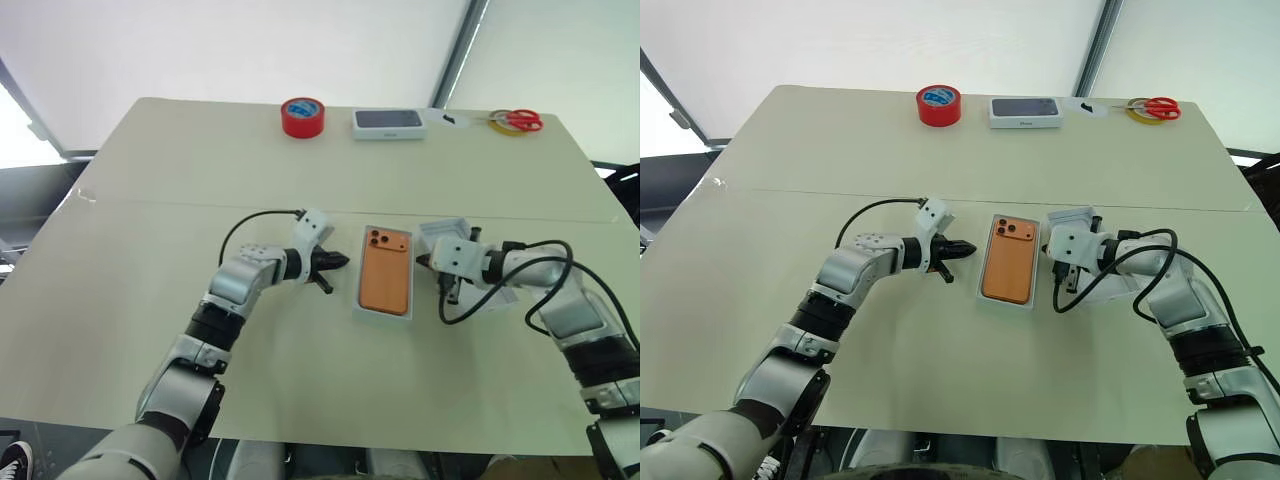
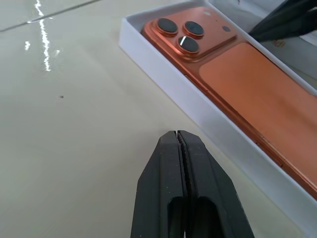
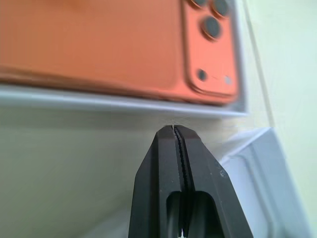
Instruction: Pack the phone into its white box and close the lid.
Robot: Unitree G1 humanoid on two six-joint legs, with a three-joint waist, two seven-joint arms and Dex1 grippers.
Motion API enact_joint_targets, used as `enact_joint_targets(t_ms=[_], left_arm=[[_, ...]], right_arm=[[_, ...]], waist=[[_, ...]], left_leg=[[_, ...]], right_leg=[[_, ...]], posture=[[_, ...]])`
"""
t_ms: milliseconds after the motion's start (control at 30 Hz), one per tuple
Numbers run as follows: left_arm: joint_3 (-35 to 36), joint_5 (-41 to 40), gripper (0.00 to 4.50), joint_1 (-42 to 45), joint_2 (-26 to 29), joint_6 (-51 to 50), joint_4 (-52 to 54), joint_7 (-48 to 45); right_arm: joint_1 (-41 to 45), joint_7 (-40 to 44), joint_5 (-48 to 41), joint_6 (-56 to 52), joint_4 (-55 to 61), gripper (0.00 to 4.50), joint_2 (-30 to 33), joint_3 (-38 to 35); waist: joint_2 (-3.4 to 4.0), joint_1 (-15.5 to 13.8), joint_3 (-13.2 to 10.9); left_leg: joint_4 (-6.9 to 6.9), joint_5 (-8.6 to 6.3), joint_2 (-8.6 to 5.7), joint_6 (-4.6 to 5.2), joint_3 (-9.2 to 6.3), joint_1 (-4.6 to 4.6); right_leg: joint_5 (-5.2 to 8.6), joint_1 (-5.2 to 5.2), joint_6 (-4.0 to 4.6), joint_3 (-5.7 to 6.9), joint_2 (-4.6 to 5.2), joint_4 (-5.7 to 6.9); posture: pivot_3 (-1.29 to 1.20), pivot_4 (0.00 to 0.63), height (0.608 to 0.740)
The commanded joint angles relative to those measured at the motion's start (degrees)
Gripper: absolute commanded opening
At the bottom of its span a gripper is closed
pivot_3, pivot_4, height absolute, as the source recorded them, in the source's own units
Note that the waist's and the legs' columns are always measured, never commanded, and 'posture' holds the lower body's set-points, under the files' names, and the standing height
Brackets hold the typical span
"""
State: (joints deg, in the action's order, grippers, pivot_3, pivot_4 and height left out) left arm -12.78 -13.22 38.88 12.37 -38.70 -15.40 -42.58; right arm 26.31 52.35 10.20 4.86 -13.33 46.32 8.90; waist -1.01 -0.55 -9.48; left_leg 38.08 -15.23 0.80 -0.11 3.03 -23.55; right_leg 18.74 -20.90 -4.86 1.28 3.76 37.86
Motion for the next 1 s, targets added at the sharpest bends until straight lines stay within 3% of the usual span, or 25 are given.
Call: enact_joint_targets(t_ms=[33,233,400,533,667,700,867,1000], left_arm=[[1.6,-1.2,0.05,-1.1,0.4,-0.2,4.5,0.2],[4.1,-0.8,0.05,-5.8,5.2,6.5,12.2,-0.7],[9.5,-5.2,0.05,-8.4,10.0,6.6,14.3,-4.5],[12.1,-7.6,1.93,-11.0,13.4,9.6,15.9,-8.8],[15.2,-9.1,4.02,-15.7,17.7,18.5,17.5,-15.3],[15.8,-9.5,4.44,-16.8,18.5,19.9,17.9,-16.5],[18.4,-10.6,4.44,-20.7,19.9,29.3,18.7,-20.1],[18.8,-11.4,4.44,-22.5,20.6,31.7,18.3,-21.4]], right_arm=[[1.5,-1.5,2.0,2.3,-2.7,0.00,1.3,0.0],[0.9,0.4,0.9,3.7,-3.3,0.00,3.7,-1.4],[-3.4,5.6,-6.3,-1.0,2.0,0.00,6.9,-5.9],[-5.1,6.8,-12.1,-9.7,7.0,1.87,6.8,-9.8],[-6.1,0.6,-14.1,-22.0,14.9,4.01,4.7,-13.5],[-6.8,-1.2,-14.1,-26.2,17.2,4.08,4.1,-13.9],[-9.7,-6.9,-17.2,-50.0,27.9,4.08,1.3,-15.7],[-9.8,-9.2,-15.2,-59.7,30.4,4.08,3.7,-12.0]], waist=[[0.00,-0.1,0.0],[0.04,0.0,0.0],[0.06,0.0,0.0],[0.06,0.0,0.0],[0.10,0.3,0.0],[0.10,0.3,0.0],[0.13,0.0,0.0],[0.16,0.0,0.0]], left_leg=[[0.00,0.00,0.00,0.00,0.00,0.00],[0.01,0.00,0.00,0.00,0.00,0.00],[-0.02,0.01,0.03,-0.01,-0.01,0.00],[-0.01,0.00,0.03,0.00,-0.01,0.00],[-0.04,0.00,0.07,-0.01,-0.02,0.00],[-0.08,0.00,0.07,-0.01,-0.02,0.00],[-0.12,-0.06,0.06,0.06,-0.04,-0.01],[-0.15,-0.16,0.03,0.23,-0.04,-0.02]], right_leg=[[0.00,0.01,0.00,0.00,0.00,0.00],[0.00,0.02,0.00,0.00,0.01,0.00],[0.00,0.02,0.00,0.00,0.01,-0.01],[0.00,0.04,0.00,0.00,0.02,-0.02],[0.01,0.00,0.01,0.00,0.03,-0.02],[0.01,-0.02,0.02,0.00,0.03,-0.03],[0.01,-0.02,0.05,-0.01,0.14,-0.09],[0.01,-0.07,0.06,0.00,0.21,-0.10]], posture=[[0.00,0.150,0.740],[0.00,0.150,0.740],[0.00,0.150,0.740],[0.00,0.150,0.740],[0.00,0.150,0.740],[0.00,0.150,0.740],[0.00,0.150,0.740],[0.00,0.150,0.740]])
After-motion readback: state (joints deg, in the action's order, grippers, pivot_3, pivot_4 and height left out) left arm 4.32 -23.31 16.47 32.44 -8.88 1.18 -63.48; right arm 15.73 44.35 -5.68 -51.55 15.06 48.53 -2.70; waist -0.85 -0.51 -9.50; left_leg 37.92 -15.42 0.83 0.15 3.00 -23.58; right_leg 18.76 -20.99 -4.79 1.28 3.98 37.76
